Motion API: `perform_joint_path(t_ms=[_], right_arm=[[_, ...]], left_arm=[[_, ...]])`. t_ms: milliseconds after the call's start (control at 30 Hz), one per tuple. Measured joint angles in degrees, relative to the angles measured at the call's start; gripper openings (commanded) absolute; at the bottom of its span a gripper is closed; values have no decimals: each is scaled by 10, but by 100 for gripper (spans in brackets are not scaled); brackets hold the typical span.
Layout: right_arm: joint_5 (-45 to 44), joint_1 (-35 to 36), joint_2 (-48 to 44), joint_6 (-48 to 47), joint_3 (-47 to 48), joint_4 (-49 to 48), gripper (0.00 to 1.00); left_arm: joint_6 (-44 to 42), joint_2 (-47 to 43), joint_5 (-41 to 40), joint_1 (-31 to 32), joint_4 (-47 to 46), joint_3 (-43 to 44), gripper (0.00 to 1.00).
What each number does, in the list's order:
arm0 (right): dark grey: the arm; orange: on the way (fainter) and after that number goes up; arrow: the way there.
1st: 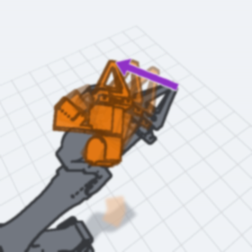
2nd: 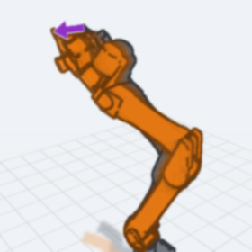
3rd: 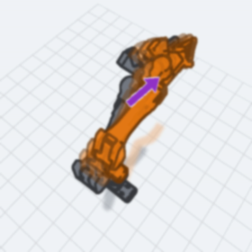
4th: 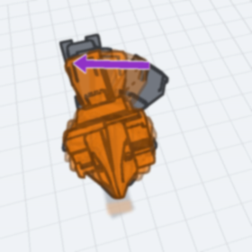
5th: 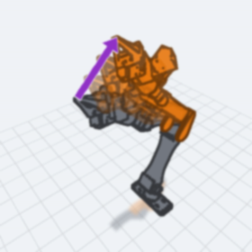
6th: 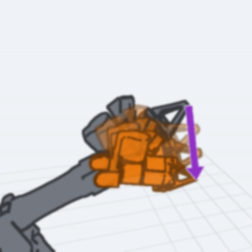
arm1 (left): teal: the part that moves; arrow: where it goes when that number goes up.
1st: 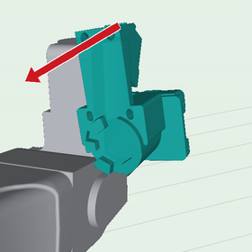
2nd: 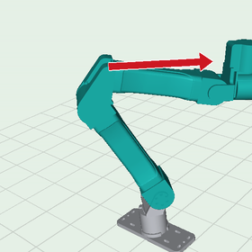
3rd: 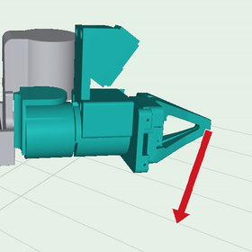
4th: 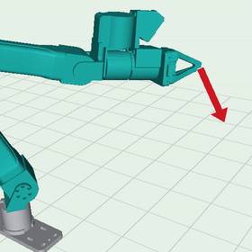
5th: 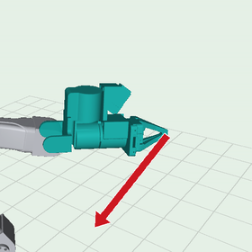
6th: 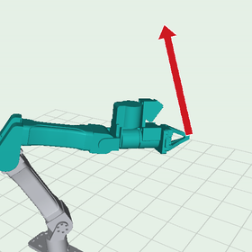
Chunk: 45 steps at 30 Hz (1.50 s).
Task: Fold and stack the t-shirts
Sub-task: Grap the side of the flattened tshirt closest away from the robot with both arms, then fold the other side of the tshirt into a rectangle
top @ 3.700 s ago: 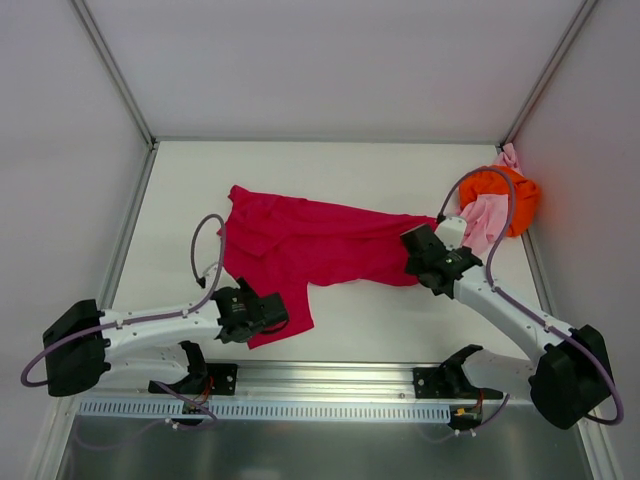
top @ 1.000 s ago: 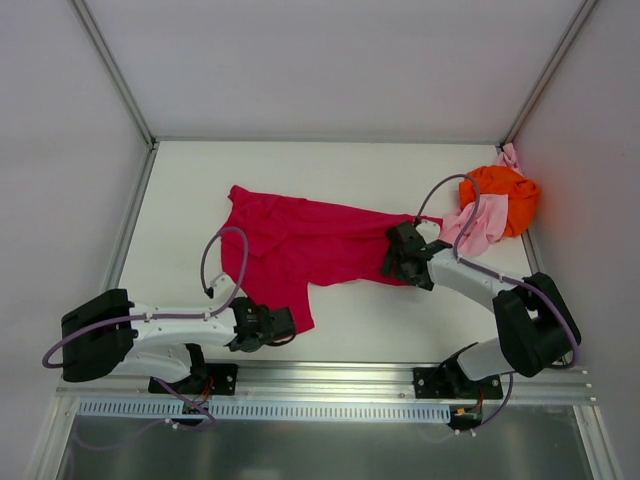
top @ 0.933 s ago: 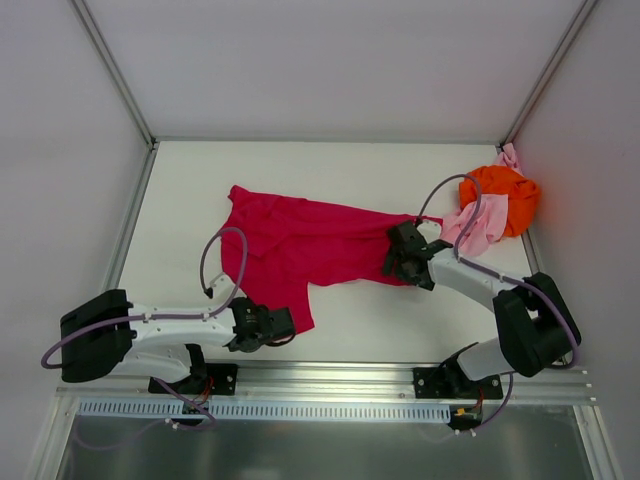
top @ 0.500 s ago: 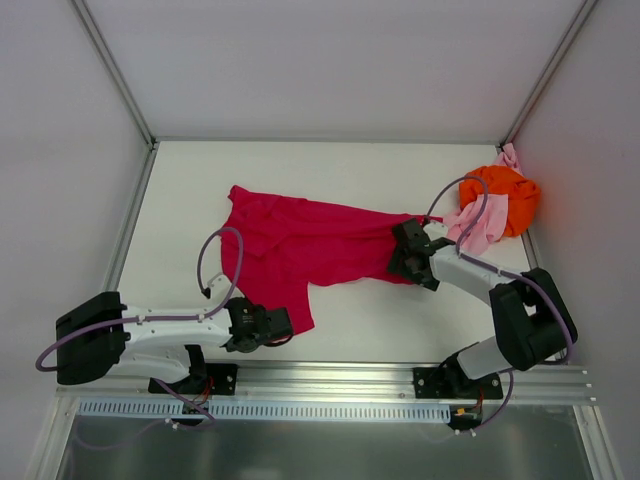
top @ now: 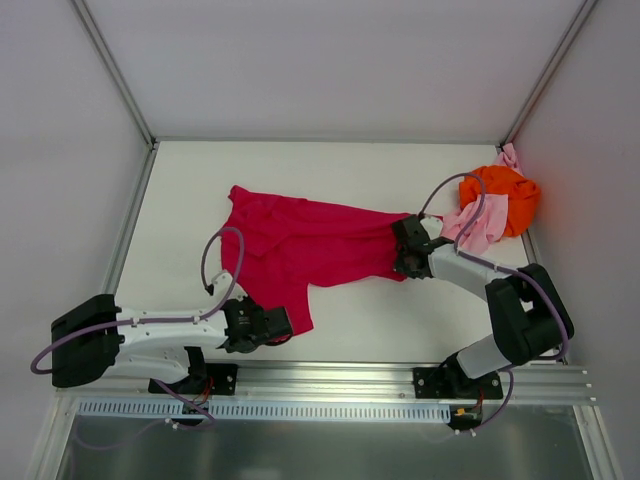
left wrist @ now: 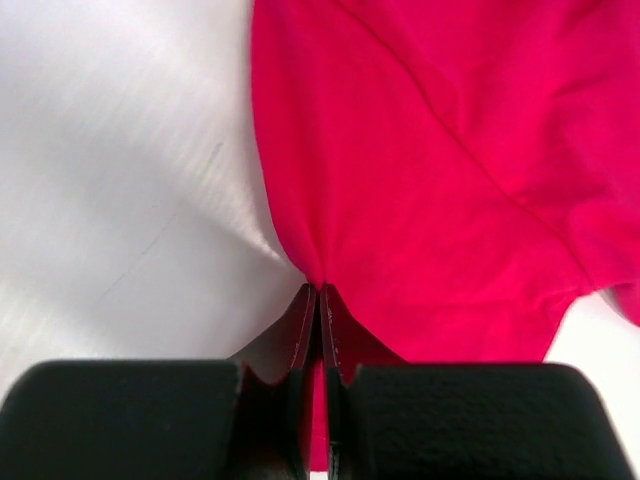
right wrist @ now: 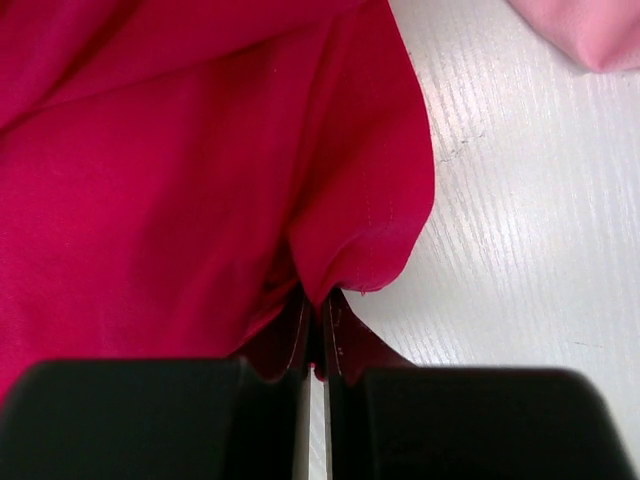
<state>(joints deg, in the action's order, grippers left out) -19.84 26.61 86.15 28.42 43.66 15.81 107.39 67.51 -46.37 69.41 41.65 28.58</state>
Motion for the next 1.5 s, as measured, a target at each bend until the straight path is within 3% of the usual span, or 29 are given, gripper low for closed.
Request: perform_joint_path(t_ms=[233, 367, 533, 633, 833, 1067, 1367, 1500], right_arm=[[-15, 8, -7, -27, 0, -5, 1], [-43, 10, -28, -49, 28, 16, 1], [-80, 10, -25, -80, 119, 42, 1], [-93, 9, -2, -94, 183, 62, 1], [-96, 2, 70, -116, 304, 103, 1], [-99, -5, 96, -133, 347, 138, 1], [-119, -34, 107, -125, 363, 187, 1], [-118, -39, 84, -103, 316, 193, 1]], left_arm=[[-87, 19, -49, 0, -46, 24, 0], [-82, 65, -100, 0, 6, 105, 0], [-54, 121, -155, -4, 91, 225, 0], [-67, 139, -170, -19, 108, 255, 0], [-209, 185, -158, -91, -14, 266, 0], [-375, 220, -103, -169, -164, 269, 0], [-483, 219, -92, -217, -190, 360, 0], [-501, 193, -91, -244, -189, 362, 0]])
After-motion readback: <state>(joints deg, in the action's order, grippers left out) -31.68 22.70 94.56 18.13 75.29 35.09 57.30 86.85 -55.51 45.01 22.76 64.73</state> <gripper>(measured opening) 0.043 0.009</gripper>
